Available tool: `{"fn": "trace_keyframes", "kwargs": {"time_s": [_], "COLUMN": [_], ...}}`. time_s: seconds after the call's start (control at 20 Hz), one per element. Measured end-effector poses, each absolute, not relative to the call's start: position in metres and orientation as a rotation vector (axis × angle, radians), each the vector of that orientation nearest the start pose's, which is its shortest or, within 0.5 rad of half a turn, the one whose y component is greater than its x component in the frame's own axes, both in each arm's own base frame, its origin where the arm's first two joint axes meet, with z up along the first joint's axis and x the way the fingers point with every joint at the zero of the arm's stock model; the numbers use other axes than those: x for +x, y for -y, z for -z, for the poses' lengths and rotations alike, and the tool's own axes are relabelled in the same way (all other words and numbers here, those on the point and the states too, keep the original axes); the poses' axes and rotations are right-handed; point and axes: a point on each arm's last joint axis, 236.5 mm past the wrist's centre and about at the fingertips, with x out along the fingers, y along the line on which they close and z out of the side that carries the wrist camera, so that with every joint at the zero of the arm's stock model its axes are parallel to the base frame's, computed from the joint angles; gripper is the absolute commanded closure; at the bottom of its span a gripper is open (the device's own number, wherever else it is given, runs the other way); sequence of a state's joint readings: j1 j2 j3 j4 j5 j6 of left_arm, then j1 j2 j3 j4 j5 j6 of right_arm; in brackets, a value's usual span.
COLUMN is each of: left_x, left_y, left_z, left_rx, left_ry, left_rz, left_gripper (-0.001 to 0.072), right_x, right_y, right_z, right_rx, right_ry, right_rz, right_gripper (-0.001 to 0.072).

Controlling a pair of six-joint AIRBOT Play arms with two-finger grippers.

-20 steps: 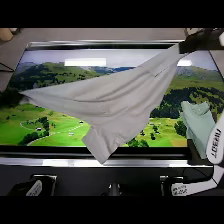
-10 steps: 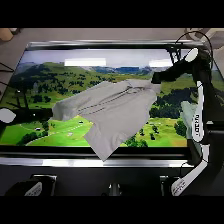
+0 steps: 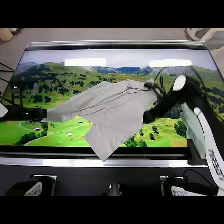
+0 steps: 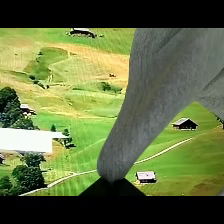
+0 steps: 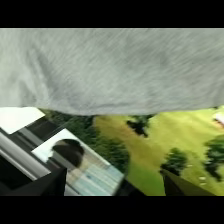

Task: Fold the shirts.

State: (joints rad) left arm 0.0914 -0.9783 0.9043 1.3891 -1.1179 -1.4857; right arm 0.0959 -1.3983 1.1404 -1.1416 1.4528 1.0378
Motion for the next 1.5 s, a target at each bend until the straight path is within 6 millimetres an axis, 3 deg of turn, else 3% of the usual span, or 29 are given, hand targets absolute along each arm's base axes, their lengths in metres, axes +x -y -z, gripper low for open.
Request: {"fn": "trace_keyframes", "kwargs": {"time_s": [0.15,0.25,0.5,0.75,0.85,0.9,0.95,1.0,1.15,1.25,1.35,1.4,1.5], "left_x": [0.319,0.317,0.314,0.312,0.312,0.312,0.312,0.312,0.312,0.316,0.33,0.337,0.349], "left_y": [0.009,0.009,0.011,0.012,0.012,0.012,0.012,0.012,0.012,0.012,0.01,0.009,0.009], "left_z": [-0.026,-0.025,-0.025,-0.024,-0.025,-0.025,-0.025,-0.025,-0.028,-0.041,-0.078,-0.106,-0.191], "left_rx": [-0.132,-0.129,-0.131,-0.133,-0.133,-0.133,-0.133,-0.133,-0.132,-0.127,-0.117,-0.109,-0.104], "left_ry": [-1.2,-1.207,-1.22,-1.227,-1.227,-1.226,-1.225,-1.225,-1.218,-1.18,-1.069,-0.993,-0.776], "left_rz": [0.076,0.079,0.087,0.09,0.091,0.091,0.091,0.091,0.091,0.09,0.086,0.085,0.076], "left_gripper": [0.0679,0.0679,0.0679,0.0679,0.0679,0.0679,0.0679,0.0679,0.0679,0.068,0.0679,0.0679,0.0679], "right_x": [0.251,0.237,0.252,0.26,0.263,0.266,0.268,0.271,0.273,0.281,0.304,0.32,0.353], "right_y": [-0.154,-0.17,-0.185,-0.205,-0.212,-0.213,-0.213,-0.213,-0.216,-0.217,-0.208,-0.197,-0.159], "right_z": [0.053,0.07,0.085,0.088,0.09,0.091,0.093,0.095,0.095,0.076,0.032,-0.002,-0.099], "right_rx": [0.146,0.298,0.553,0.606,0.615,0.616,0.617,0.62,0.596,0.508,0.36,0.256,0.004], "right_ry": [-1.549,-1.528,-1.409,-1.352,-1.336,-1.324,-1.317,-1.309,-1.298,-1.253,-1.145,-1.067,-0.839], "right_rz": [-0.76,-0.72,-0.577,-0.519,-0.49,-0.473,-0.457,-0.44,-0.458,-0.549,-0.643,-0.673,-0.647], "right_gripper": [0.0041,0.0044,0.0051,0.0087,0.0166,0.0259,0.0407,0.0694,0.0686,0.0686,0.0686,0.0686,0.0686]}}
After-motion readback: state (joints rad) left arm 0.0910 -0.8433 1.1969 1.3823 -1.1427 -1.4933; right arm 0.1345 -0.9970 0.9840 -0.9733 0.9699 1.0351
